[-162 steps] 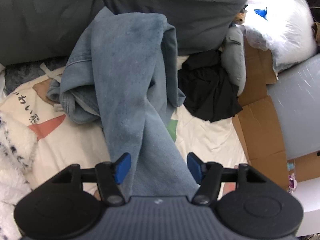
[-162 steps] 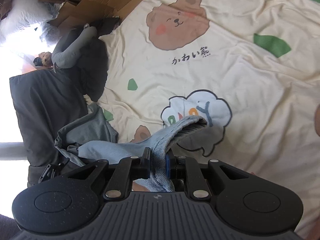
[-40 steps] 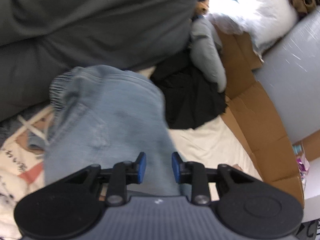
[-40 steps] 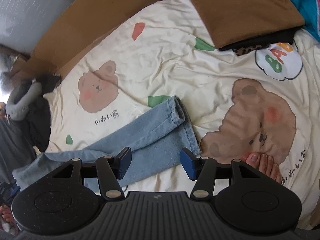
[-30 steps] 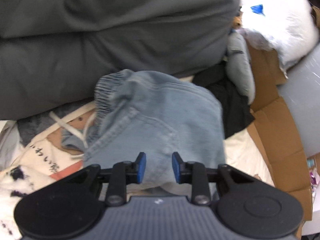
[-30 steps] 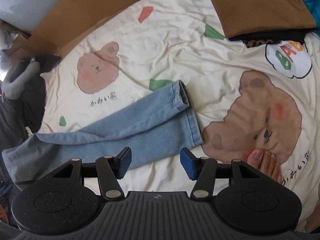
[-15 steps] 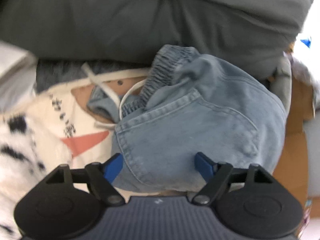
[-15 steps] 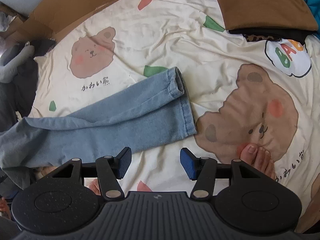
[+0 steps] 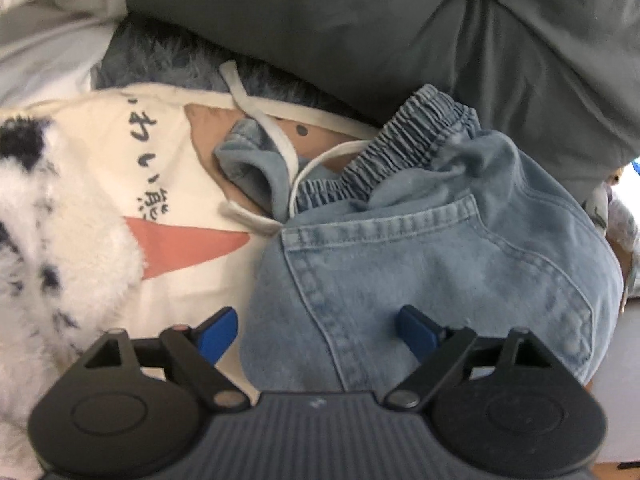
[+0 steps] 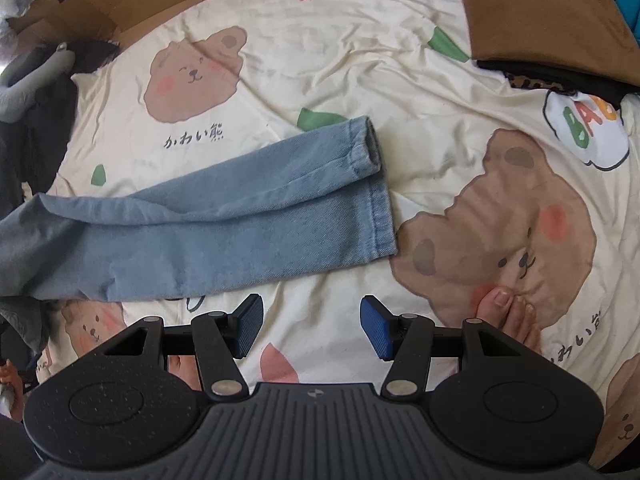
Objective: Fold clothes
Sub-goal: 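Grasp the jeans waistband area with the left tool, then lift the jeans waist with the left tool while the right tool hovers over the leg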
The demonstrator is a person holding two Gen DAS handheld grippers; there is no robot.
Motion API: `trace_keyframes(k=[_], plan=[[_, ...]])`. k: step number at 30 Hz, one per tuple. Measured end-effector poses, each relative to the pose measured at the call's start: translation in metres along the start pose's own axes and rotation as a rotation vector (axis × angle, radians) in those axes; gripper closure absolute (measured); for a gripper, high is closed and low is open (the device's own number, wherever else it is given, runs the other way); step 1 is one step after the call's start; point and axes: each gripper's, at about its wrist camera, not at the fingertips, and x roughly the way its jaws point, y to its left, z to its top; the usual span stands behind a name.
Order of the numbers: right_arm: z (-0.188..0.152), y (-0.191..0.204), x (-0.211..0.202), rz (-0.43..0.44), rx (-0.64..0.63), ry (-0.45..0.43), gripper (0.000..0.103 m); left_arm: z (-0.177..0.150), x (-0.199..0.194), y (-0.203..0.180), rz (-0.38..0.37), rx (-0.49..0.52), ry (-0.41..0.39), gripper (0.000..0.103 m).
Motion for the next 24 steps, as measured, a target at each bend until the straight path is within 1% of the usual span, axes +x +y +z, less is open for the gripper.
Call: trace_keyframes(k=[2, 3, 5, 6, 7, 8, 10, 12, 14, 18, 20, 24], plan=[[-0.001, 0.003, 0.002, 0.000, -0.006, 0.008, 0.042, 0.000, 0.003, 0.001, -0.018, -0.029, 0.000, 0.016], [-0.001, 0.004, 0.002, 0.000, -0.008, 0.011, 0.042, 0.000, 0.004, 0.002, -0.027, -0.043, 0.001, 0.020], [0.000, 0.006, 0.002, 0.002, -0.013, 0.010, 0.042, 0.000, 0.006, 0.002, -0.039, -0.058, -0.005, 0.031], [0.000, 0.007, 0.001, 0.003, -0.016, 0.008, 0.042, -0.001, 0.005, -0.001, -0.045, -0.054, -0.012, 0.042], [0.001, 0.008, 0.001, 0.005, -0.018, 0.006, 0.042, -0.001, 0.004, -0.002, -0.051, -0.055, -0.013, 0.050], [0.002, 0.008, 0.000, 0.006, -0.020, 0.004, 0.042, -0.002, 0.003, -0.004, -0.054, -0.051, -0.015, 0.054], [0.003, 0.009, -0.002, 0.012, -0.021, 0.000, 0.042, -0.002, 0.000, -0.007, -0.057, -0.038, -0.020, 0.073], [0.005, 0.009, -0.004, 0.017, -0.023, -0.004, 0.042, -0.002, -0.005, -0.010, -0.067, -0.023, -0.023, 0.082], [0.006, 0.010, -0.006, 0.026, -0.026, -0.007, 0.042, -0.003, -0.011, -0.014, -0.084, -0.008, -0.029, 0.086], [0.006, 0.012, -0.010, 0.045, -0.031, -0.016, 0.042, -0.006, -0.032, -0.024, -0.100, 0.071, -0.053, 0.092], [0.005, 0.013, -0.011, 0.057, -0.033, -0.023, 0.042, -0.005, -0.041, -0.029, -0.103, 0.105, -0.054, 0.093], [0.006, 0.013, -0.014, 0.078, -0.028, -0.046, 0.042, -0.006, -0.058, -0.051, -0.101, 0.220, -0.063, 0.095]])
